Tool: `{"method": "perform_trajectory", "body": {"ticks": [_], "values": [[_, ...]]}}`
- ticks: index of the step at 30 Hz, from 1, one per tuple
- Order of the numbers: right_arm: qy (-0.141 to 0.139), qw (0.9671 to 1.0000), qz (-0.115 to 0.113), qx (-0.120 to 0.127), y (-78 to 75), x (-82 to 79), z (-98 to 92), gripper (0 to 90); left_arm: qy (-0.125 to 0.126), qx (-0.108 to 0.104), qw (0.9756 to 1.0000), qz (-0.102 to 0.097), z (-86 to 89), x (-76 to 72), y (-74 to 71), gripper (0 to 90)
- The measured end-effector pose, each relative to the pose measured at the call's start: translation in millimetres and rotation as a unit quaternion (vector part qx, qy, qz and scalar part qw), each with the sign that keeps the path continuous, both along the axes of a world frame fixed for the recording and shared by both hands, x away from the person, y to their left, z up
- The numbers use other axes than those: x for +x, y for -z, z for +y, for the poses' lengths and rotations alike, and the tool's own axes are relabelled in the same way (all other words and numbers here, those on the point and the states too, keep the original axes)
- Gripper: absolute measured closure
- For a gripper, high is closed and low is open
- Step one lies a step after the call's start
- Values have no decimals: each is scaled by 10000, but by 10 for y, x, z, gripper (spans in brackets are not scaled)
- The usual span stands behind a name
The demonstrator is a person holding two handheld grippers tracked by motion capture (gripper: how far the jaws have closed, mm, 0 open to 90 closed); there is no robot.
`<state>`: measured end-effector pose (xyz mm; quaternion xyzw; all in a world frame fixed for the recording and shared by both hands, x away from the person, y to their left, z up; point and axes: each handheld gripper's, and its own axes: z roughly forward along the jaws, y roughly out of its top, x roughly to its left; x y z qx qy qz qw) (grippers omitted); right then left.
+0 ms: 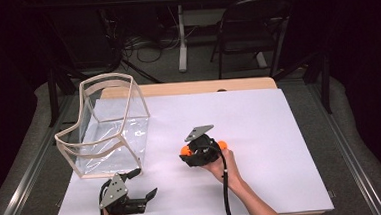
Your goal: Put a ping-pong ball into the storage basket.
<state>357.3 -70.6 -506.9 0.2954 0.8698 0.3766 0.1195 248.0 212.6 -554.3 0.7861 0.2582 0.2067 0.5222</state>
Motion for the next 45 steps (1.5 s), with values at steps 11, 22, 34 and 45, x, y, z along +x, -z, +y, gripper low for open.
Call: {"method": "perform_trajectory", "body": {"ticks": [11,22,34,45], "values": [[-62,10000,-4,7,-22,57,99,509,7,15,10000,-2,-2,-3,-2,157],[-108,9999,-25,-21,-65,141,207,509,8,1,10000,-3,-1,-5,-4,157],[-128,9999,-13,-29,-87,203,285,509,10,7,10000,-2,-1,-4,-4,157],[-137,9999,-8,-88,-144,277,362,509,14,-18,10000,-7,4,-4,-5,157]]}}
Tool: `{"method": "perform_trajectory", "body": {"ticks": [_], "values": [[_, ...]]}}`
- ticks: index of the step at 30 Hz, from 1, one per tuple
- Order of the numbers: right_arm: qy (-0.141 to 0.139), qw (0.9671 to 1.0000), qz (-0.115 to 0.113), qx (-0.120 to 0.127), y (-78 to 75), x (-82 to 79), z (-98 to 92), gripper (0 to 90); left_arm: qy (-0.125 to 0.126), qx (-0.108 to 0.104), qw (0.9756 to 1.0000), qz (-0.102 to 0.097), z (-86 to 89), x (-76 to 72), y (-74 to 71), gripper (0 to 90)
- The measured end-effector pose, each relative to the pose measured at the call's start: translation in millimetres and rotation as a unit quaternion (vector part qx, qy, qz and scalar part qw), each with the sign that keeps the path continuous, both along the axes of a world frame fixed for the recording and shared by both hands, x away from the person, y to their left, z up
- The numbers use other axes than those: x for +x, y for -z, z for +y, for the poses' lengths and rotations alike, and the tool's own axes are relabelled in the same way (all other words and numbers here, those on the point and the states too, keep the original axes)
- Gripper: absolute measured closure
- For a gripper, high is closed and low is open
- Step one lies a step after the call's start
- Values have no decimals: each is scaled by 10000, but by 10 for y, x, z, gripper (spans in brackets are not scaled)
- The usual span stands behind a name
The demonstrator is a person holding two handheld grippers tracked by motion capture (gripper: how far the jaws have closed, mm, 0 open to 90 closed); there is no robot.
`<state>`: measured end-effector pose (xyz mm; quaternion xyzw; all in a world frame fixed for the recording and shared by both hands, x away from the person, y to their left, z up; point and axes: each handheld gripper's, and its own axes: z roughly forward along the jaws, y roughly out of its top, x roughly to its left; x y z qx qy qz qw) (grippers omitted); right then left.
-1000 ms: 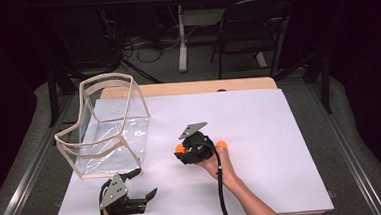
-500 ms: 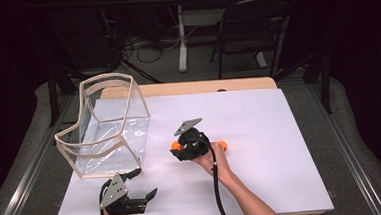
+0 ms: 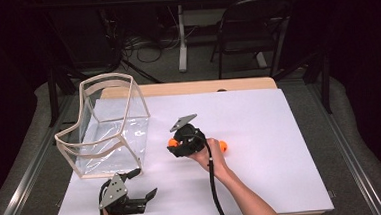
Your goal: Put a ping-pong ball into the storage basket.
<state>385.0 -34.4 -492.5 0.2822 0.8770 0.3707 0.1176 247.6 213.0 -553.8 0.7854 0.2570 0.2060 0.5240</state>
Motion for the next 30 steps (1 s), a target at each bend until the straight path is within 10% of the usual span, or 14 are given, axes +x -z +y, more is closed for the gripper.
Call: {"method": "perform_trajectory", "body": {"ticks": [30], "values": [[10,10000,-64,-23,-204,153,64,510,3,-31,10000,19,4,6,0,157]]}}
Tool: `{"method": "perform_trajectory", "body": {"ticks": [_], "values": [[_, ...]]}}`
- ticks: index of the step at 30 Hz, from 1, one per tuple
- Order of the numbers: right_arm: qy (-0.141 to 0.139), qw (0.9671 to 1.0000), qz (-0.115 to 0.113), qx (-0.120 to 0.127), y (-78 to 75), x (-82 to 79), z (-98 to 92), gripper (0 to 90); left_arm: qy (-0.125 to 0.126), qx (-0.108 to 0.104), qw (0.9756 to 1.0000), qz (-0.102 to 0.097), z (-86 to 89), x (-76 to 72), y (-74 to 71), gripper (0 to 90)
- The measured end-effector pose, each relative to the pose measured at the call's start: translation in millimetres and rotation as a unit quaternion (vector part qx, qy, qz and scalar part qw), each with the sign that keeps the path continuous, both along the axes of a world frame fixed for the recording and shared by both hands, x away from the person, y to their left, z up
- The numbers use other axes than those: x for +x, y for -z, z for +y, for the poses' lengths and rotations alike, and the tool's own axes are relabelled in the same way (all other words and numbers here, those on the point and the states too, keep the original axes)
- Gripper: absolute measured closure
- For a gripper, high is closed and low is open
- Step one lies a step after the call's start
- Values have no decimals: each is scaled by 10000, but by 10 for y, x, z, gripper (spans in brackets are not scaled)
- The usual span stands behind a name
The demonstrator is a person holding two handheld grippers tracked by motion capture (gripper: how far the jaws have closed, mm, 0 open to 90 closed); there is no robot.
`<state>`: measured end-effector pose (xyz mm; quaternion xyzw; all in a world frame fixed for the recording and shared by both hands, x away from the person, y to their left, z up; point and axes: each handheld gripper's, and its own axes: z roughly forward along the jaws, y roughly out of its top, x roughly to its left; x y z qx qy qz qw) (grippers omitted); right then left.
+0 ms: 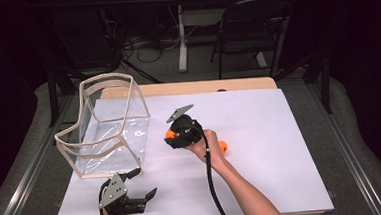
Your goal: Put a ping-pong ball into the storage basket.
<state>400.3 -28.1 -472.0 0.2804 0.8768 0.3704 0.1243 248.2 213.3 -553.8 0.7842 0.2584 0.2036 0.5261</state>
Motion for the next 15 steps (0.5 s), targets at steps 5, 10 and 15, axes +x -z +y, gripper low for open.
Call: {"method": "perform_trajectory", "body": {"ticks": [5,10,15], "values": [[-13,10000,-19,-1,-38,3,25,510,-15,-7,10000,-3,4,-2,-3,157],[-41,10000,-41,-17,-63,8,48,510,2,9,10000,-20,5,-1,-5,157],[-46,10000,-52,-8,-106,16,60,510,4,8,10000,-16,4,1,-5,157]]}}
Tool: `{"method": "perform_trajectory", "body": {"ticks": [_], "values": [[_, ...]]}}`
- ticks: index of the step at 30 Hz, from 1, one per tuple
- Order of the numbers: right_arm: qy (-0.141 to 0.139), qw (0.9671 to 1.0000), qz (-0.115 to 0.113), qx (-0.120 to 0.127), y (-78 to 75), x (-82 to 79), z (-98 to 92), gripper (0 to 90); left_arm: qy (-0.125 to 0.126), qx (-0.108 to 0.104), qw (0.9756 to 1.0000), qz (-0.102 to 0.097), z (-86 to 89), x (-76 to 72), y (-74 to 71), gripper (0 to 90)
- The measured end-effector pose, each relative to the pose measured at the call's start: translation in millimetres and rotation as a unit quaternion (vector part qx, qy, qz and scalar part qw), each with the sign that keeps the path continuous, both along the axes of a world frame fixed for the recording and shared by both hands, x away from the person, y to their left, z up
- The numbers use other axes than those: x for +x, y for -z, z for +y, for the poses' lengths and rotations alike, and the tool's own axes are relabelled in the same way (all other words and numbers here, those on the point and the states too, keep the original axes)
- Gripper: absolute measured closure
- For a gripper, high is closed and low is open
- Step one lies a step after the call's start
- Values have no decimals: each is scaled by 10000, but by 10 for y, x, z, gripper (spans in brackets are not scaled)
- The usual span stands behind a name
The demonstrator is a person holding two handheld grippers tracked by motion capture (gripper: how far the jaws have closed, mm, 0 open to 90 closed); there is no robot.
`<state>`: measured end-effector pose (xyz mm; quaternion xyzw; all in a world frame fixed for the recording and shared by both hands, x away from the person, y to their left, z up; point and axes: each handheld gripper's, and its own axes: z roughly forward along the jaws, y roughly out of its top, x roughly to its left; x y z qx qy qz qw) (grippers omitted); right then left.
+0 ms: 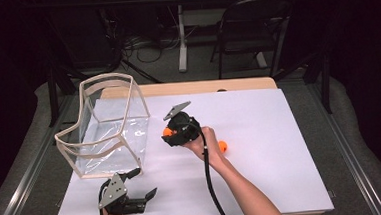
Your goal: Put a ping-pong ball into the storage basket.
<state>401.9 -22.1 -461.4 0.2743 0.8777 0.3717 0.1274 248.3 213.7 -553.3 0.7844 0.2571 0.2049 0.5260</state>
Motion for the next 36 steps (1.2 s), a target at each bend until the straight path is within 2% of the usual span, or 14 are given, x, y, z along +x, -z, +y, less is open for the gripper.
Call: {"method": "perform_trajectory", "body": {"ticks": [36], "values": [[-54,9999,-110,-30,-262,97,66,510,-15,-27,10000,-4,12,0,-6,157]]}}
